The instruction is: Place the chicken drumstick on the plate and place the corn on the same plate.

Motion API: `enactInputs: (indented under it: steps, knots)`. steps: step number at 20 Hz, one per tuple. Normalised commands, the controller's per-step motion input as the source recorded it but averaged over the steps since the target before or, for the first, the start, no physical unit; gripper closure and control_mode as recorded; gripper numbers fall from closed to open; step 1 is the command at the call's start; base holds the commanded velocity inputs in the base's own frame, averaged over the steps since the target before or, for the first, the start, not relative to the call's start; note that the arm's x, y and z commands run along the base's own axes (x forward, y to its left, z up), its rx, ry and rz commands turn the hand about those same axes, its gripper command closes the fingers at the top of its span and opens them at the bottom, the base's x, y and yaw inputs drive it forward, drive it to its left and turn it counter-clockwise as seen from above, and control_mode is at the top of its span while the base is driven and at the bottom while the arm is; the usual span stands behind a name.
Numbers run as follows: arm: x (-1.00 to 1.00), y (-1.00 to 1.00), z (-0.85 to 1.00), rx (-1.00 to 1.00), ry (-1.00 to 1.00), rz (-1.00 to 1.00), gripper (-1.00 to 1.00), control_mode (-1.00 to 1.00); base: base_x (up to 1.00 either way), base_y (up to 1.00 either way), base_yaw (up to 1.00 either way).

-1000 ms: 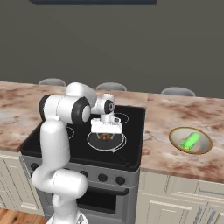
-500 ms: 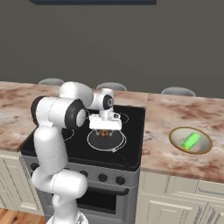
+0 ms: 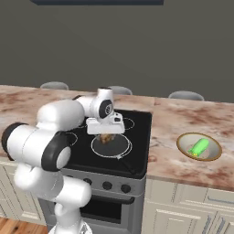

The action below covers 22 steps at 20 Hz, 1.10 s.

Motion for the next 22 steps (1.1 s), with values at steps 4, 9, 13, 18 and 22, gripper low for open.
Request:
enactInputs:
  steps: [4, 9, 13, 18, 22]
  knots:
    - [-0.19, 0.08, 0.29, 0.00, -0.11, -0.01, 1.00, -1.00, 0.00, 0.00, 0.00]
    - [0.01, 0.04, 0.28, 0.00, 0.01, -0.01, 1.00, -1.00, 0.00, 0.00, 0.00]
    - [0.13, 0.00, 0.32, 0.00, 0.03, -0.01, 1.00, -1.00, 0.00, 0.00, 0.00]
    - [0.13, 0.01, 0.32, 0.01, 0.04, -0.06, 1.00, -1.00, 0.00, 0.00, 0.00]
    - [0.05, 0.11, 0.17, 0.01, 0.03, -0.12, 1.00, -1.00, 0.00, 0.00, 0.00]
